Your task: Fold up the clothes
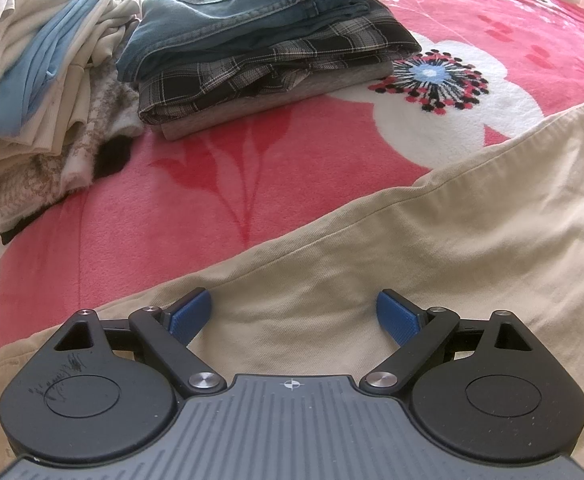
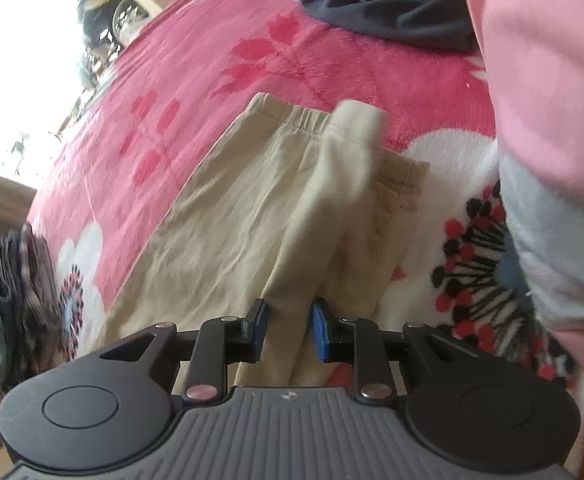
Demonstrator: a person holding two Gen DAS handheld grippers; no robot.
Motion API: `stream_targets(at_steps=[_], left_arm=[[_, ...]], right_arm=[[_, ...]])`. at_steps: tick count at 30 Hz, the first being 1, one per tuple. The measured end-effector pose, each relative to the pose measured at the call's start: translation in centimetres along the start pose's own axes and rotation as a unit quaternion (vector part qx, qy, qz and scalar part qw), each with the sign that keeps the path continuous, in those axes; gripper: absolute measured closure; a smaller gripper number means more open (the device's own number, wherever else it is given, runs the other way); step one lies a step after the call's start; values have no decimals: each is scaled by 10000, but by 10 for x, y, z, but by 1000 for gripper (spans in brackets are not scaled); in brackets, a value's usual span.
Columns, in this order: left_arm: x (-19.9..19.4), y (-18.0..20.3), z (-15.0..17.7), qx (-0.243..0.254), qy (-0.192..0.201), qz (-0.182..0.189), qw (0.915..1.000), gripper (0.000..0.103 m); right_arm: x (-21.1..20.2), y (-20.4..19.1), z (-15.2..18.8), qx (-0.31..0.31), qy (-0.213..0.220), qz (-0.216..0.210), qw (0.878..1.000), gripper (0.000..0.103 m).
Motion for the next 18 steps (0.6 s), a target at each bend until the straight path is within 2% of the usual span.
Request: stream_targets(at_steps=[1, 3, 5, 8, 11, 13, 15, 18], left_arm=[[0, 0, 0, 2, -4, -1, 10000, 11], [0, 0, -1, 4, -16, -4, 10000, 11], [0, 0, -1, 1, -28, -2, 10000, 11], [0, 0, -2, 6, -30, 0, 10000, 11], [0, 0, -1, 10, -16, 4, 10000, 11], [0, 0, -1, 14, -11, 3, 10000, 11], [0, 0, -1, 17, -15, 5, 10000, 11], [0, 0, -2, 43, -24, 4, 10000, 10]], right_arm=[[1, 0, 1, 19, 37, -13, 10000, 81], [-3, -4, 2, -154, 166, 61, 9997, 93], [-10, -12, 5, -572, 319, 340, 9973, 98], [-18, -17, 10, -1170, 506, 824, 9884, 99], [-20, -11, 16, -1518, 607, 1270, 9783, 99], [-21, -5, 16, -1644, 803, 1597, 9701, 99], [-22, 0, 13, -1910, 1041, 2193, 9511, 99], [-38, 3, 18, -2269, 1308, 2292, 9375, 99]])
Point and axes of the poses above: each gripper's, at about its wrist camera, not at the fingertips, and x roughly the way its jaws point, y to its right, z to its underside, the point moved 4 cm from there along x, roughly the way its jaws point, and after that the axes turned 12 degrees about z, right-handed, at the moved point
